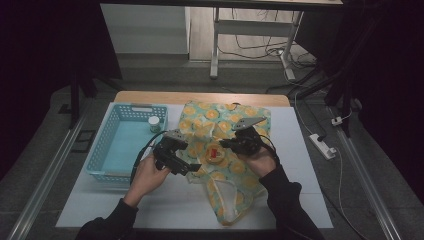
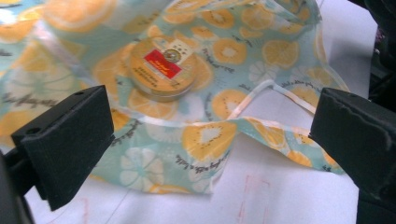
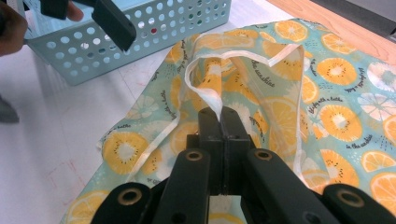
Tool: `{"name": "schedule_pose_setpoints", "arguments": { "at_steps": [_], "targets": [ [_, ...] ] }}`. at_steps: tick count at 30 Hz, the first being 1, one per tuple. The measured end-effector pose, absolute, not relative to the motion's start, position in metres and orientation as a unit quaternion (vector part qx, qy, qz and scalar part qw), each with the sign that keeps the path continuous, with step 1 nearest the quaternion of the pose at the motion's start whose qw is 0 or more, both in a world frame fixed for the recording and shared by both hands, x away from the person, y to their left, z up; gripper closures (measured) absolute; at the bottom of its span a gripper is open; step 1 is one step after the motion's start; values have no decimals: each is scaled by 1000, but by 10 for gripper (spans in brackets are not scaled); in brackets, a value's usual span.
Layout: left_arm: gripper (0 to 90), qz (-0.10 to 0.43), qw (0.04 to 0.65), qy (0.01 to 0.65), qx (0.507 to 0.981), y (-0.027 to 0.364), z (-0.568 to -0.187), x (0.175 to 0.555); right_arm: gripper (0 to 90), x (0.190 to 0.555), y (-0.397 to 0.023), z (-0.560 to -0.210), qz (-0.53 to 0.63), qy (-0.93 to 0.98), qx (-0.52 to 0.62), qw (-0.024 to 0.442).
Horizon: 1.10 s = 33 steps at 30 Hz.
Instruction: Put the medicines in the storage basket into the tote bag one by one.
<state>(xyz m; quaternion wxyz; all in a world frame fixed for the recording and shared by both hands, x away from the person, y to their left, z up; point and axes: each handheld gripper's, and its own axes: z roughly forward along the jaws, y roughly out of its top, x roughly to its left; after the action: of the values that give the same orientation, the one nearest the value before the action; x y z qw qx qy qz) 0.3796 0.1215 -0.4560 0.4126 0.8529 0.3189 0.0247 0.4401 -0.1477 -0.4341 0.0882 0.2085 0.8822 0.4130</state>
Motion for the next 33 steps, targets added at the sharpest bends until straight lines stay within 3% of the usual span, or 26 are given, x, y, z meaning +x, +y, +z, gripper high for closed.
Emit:
{"name": "schedule_pose_setpoints", "arguments": {
  "at_steps": [33],
  "targets": [
    [0,84,374,418,824,187,-450,385,900,440,-148,-435,411,883,206,89]
  ]
}}
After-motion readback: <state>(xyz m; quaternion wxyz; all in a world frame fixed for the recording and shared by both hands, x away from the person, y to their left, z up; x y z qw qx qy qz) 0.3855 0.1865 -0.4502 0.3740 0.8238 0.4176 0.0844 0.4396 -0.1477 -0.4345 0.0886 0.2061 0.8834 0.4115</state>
